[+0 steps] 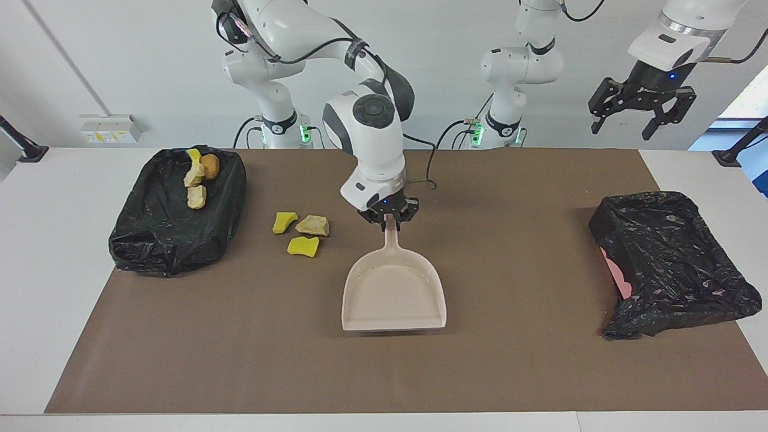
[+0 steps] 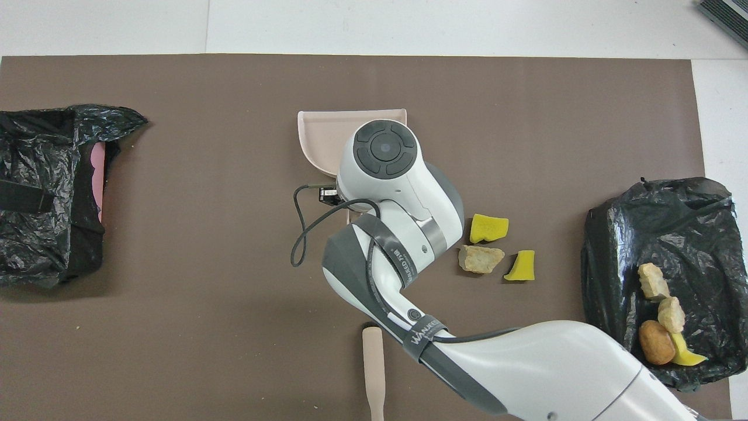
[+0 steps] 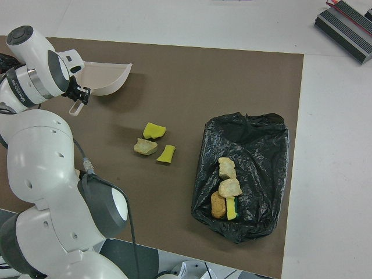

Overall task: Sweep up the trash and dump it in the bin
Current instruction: 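Return the dustpan to the table center with the right gripper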

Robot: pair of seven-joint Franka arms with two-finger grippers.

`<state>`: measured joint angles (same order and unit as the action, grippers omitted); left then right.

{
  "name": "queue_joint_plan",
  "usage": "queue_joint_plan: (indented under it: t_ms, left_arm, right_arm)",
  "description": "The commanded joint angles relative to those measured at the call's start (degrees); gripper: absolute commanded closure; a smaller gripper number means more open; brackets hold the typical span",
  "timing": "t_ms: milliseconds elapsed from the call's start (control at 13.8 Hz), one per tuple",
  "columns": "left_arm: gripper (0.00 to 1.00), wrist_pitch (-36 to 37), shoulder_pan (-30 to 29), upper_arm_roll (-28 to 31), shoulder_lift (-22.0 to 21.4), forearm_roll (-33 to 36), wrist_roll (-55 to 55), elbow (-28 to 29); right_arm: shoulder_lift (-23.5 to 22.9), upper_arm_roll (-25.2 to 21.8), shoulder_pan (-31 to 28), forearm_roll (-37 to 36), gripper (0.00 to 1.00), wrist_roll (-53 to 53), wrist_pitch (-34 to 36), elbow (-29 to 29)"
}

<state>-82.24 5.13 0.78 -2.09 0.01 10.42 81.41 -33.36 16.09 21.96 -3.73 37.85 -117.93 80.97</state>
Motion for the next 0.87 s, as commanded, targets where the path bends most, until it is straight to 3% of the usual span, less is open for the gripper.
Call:
queue_joint_plan:
  t_ms: [0,72,289,578,795]
  left_arm:
    - [0.00,0.9,-0.9,-0.6,-0.7,-0.4,0.7,0.4]
    - [0.00,0.9,-0.9,-0.6,-0.7,-0.4,0.7,0.4]
    - [0.00,0.9,-0.9,-0.6,-0.7,-0.4,0.7,0.4]
    - [0.00,0.9,-0.9,-0.6,-0.7,-0.4,0.7,0.4]
    - [0.00,0.9,-0.9,-0.5,-0.7,-0.4,0.7,0.4]
  right_arm:
    - [-0.7,0.1,-0.7,-1.0,0.41,1.1,0.4,-1.9]
    - [-0.4,0.1,-0.7,-1.1,0.00,0.7,0.7,-1.0]
    - [2.0,0.1,-0.7,-0.9,0.00,0.6,4.4,0.1]
    - [11.6,0.6,-1.4,1.2,0.00,-2.8,22.5,2.2]
    - [21.1,2.0,-1.1,6.3,0.00,-1.3,26.2,10.8]
